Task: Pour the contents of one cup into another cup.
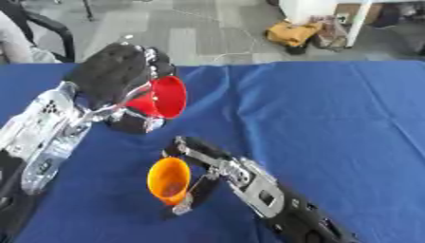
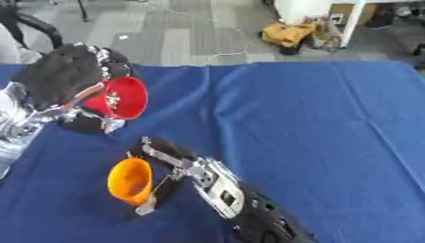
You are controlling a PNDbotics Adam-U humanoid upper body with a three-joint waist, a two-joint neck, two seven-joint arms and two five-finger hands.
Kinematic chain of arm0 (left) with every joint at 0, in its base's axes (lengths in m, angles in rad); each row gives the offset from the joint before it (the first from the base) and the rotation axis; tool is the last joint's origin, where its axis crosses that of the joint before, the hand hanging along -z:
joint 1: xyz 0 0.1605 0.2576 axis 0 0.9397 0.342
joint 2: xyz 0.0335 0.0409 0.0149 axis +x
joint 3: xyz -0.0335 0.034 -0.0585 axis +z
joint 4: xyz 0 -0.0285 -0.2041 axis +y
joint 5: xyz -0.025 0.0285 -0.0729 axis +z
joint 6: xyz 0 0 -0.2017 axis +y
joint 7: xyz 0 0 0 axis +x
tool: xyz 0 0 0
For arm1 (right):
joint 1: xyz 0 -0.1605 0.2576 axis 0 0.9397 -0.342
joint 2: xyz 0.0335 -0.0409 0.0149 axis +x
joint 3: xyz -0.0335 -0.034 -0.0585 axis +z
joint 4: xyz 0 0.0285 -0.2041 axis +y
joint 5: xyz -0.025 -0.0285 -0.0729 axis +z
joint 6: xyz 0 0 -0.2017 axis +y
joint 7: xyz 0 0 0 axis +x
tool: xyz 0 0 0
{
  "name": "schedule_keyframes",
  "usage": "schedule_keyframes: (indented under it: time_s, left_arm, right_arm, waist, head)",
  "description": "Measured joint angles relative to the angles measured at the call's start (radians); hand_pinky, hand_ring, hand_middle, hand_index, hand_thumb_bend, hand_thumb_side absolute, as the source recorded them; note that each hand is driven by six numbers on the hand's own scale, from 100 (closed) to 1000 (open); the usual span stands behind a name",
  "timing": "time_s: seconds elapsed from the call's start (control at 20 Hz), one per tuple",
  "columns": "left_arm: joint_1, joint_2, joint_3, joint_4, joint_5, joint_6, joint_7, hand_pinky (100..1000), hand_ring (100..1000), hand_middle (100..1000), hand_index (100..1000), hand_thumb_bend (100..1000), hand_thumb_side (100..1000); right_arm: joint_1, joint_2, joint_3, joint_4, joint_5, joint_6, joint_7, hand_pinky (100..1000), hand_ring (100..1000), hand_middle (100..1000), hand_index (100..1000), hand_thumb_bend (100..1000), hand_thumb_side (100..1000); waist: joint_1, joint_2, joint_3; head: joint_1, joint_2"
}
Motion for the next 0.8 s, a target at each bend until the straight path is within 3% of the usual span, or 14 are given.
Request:
schedule_keyframes:
  time_s: [0.8]
  left_arm:
    - [0.018,0.020,-0.013,-0.023,-0.109,-0.035,0.030,100,189,281,686,323,173]
  right_arm:
    - [0.002,0.001,-0.007,0.027,0.006,-0.007,-0.007,517,312,183,442,725,133]
  waist:
    - [0.000,0.000,-0.006]
  head:
    - [-0.009,-0.007]
